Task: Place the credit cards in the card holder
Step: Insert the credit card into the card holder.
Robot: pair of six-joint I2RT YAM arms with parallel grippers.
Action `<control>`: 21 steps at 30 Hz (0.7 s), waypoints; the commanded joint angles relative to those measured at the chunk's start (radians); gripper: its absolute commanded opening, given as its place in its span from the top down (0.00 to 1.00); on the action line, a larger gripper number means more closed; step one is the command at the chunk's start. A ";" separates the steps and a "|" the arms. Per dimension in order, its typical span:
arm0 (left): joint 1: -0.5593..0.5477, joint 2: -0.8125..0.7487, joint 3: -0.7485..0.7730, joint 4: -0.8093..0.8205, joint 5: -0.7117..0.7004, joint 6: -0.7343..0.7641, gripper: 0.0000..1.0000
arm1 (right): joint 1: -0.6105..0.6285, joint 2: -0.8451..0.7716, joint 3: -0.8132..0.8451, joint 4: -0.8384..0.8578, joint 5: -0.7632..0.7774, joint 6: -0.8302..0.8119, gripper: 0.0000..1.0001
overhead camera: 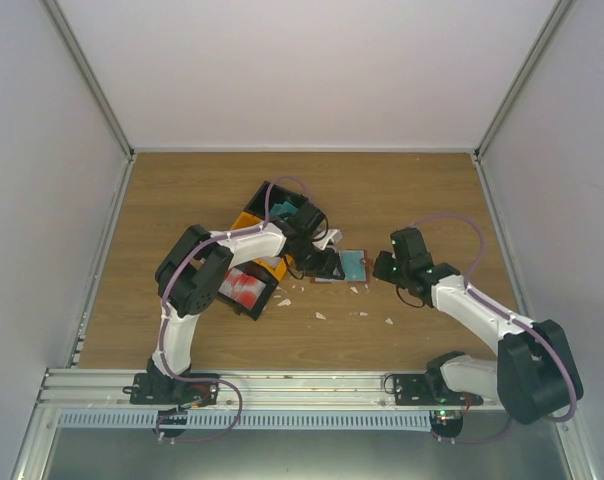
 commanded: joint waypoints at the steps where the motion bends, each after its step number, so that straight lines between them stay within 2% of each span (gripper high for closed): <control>1: 0.003 0.005 0.036 0.081 0.089 -0.006 0.48 | 0.005 -0.028 -0.013 0.000 0.040 0.016 0.81; 5: 0.003 0.050 0.105 0.087 0.139 0.011 0.37 | 0.004 -0.088 -0.026 -0.029 0.125 0.048 0.81; 10: -0.005 0.119 0.133 0.174 0.256 -0.036 0.32 | 0.001 -0.177 -0.031 -0.054 0.183 0.065 0.80; 16: -0.008 0.147 0.194 0.140 0.197 -0.032 0.32 | -0.002 -0.212 -0.022 -0.070 0.193 0.061 0.80; 21: -0.008 0.028 0.164 0.142 0.063 -0.022 0.32 | -0.002 -0.201 0.001 -0.056 0.141 0.000 0.78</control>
